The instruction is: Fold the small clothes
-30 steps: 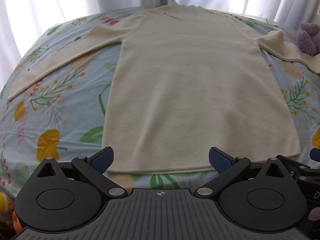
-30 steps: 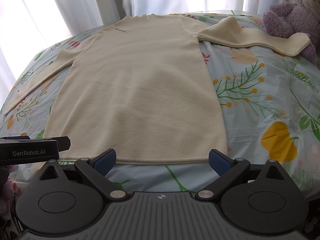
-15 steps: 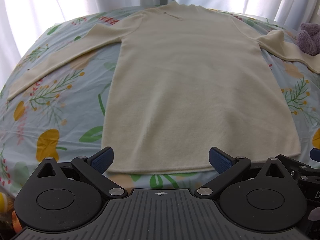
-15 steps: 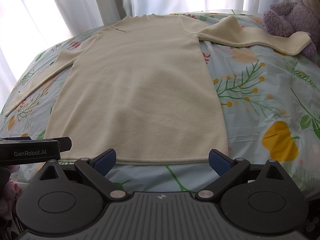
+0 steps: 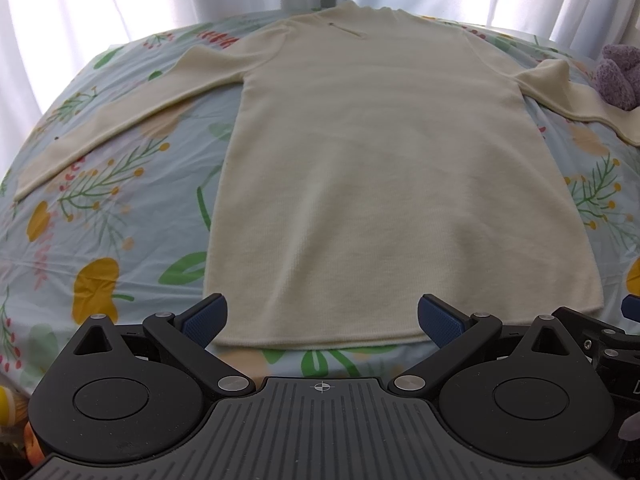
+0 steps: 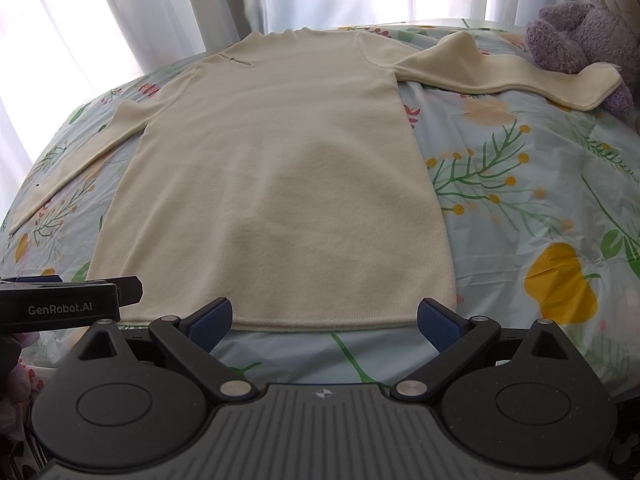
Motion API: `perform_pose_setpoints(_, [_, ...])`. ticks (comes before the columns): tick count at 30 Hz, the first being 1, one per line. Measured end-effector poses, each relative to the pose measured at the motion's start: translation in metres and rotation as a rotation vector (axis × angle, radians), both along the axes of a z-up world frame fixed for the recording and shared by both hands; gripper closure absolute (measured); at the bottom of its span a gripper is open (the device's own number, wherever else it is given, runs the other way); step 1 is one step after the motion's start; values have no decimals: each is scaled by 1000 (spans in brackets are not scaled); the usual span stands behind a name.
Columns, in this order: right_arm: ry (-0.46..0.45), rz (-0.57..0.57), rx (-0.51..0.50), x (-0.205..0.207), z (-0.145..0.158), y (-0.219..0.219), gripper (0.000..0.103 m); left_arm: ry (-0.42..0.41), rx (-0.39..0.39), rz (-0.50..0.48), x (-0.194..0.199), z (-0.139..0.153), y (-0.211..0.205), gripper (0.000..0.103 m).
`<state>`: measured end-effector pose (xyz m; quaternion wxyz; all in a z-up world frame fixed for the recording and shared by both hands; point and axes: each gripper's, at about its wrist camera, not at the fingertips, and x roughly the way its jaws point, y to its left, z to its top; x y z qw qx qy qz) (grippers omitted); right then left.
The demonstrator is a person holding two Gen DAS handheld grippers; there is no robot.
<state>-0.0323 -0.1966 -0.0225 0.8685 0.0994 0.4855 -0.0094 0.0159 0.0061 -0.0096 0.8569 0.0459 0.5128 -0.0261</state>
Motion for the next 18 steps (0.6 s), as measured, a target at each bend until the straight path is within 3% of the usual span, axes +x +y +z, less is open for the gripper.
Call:
perform_pose_setpoints(14, [-52, -5, 12, -1, 5, -5, 4, 17, -1, -1, 5, -2, 0, 0])
perform_pose_setpoints(18, [-123, 37, 84, -5, 7, -9, 4, 30, -5, -2, 8, -6, 0, 0])
